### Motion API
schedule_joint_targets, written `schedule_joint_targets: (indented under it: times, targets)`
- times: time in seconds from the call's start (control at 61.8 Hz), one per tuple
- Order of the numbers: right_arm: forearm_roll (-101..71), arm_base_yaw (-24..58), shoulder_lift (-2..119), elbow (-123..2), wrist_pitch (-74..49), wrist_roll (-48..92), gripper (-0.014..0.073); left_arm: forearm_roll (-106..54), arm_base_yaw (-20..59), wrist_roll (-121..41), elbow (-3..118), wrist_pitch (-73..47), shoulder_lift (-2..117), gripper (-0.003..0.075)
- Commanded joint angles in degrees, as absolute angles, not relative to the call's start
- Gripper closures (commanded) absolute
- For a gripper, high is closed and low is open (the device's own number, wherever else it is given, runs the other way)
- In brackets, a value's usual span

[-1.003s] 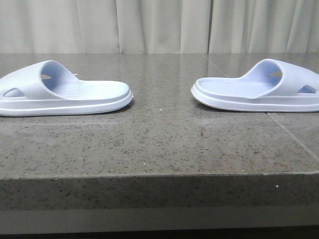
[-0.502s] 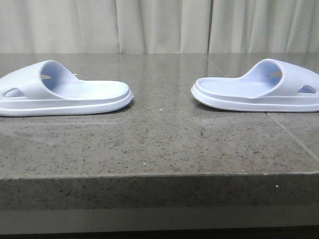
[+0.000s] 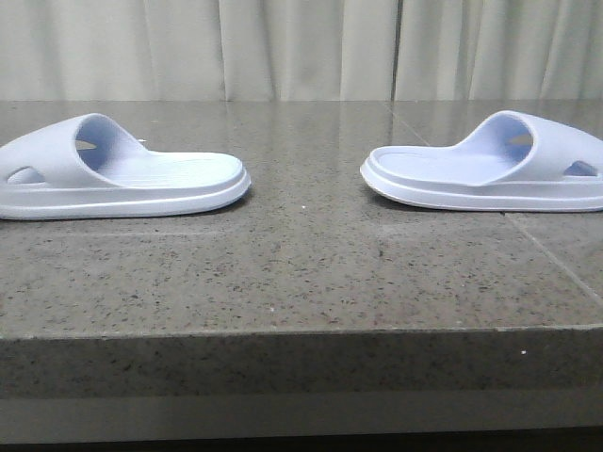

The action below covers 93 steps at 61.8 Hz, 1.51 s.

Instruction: Insert blue slippers together front up

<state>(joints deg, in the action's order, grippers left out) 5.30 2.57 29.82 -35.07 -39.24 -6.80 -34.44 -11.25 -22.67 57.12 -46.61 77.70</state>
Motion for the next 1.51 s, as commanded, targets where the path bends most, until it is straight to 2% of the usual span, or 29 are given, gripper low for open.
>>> schedule_joint_targets:
  times: [0.0,0.388,1.117,1.23,1.376,1.489]
  targets:
    - [5.7,2.1,30.4,-36.9,-35.6,-6.7,0.0197,-44.7,-13.5,-29.1,59.6,-45.8,79.3,0.0232]
    - [5.7,2.1,30.4,-36.9,-35.4,-6.7,0.0197,-49.9,-14.3,-33.0,63.4,-47.8,89.4,0.0365]
    - [5.7,2.1,30.4,-36.9,-35.4,-6.7,0.0197,-55.0,-11.8,-38.7,64.1,-57.7,97.3,0.0370]
    - [5.7,2.1,30.4,-36.9,-35.6,-6.7,0.0197,-54.8,-11.4,-38.7,64.1,-57.7,97.3,0.0448]
    - [5.7,2.1,30.4,-36.9,-35.7,-6.7,0.0197,-54.7,-11.4,-38.9,64.1,-57.5,97.3,0.0639]
    - [5.7,2.1,30.4,-36.9,-35.7,-6.7,0.0197,-54.8,-11.4,-38.9,64.1,-57.4,97.3,0.0741]
